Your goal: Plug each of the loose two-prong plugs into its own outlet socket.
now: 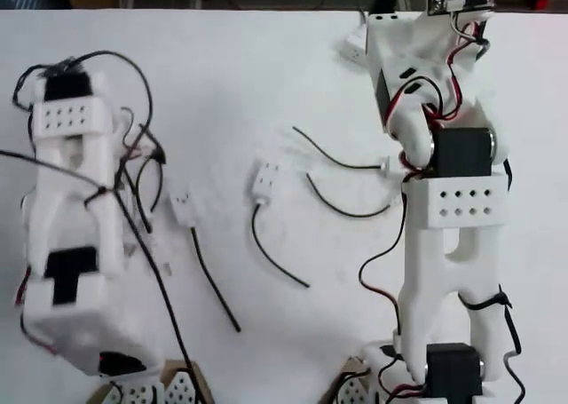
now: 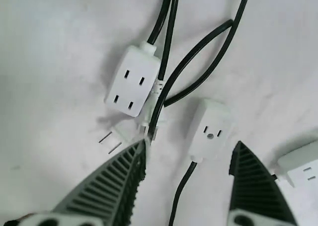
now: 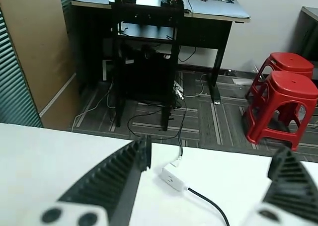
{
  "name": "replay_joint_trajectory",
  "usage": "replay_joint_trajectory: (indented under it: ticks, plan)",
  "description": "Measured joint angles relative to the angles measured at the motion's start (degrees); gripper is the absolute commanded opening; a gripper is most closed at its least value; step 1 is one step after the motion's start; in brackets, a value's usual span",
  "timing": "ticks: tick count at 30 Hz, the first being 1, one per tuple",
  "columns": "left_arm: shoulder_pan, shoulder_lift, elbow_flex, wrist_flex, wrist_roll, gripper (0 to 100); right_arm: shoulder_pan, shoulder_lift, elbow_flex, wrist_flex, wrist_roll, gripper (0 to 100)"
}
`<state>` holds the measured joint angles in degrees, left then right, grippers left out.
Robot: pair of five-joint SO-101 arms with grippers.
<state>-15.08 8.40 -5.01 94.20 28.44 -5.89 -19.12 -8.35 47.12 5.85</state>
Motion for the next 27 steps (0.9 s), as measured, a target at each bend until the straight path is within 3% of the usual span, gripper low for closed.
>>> replay_joint_trajectory:
  ticks: [4,11,15,20,27]
  plan:
    - [-0.18,-10.81,15.38,-8.18,-2.73,28,0.09,0.00,0.00,0.00,0.00,36.5]
    - [-0.18,-26.11,42.55,-29.71,-3.16,28,-0.53,0.70,-0.09,0.00,0.00,36.5]
    - [-0.18,-28.66,50.81,-38.77,-3.16,28,-1.76,3.96,-1.14,-0.26,0.00,36.5]
    - [-0.26,-28.84,52.13,-37.54,-3.08,28,0.35,5.54,-2.11,-0.26,-5.10,36.5]
    - [0.70,-29.01,52.66,-25.67,-3.16,28,0.62,5.54,-2.81,-0.26,-6.51,36.5]
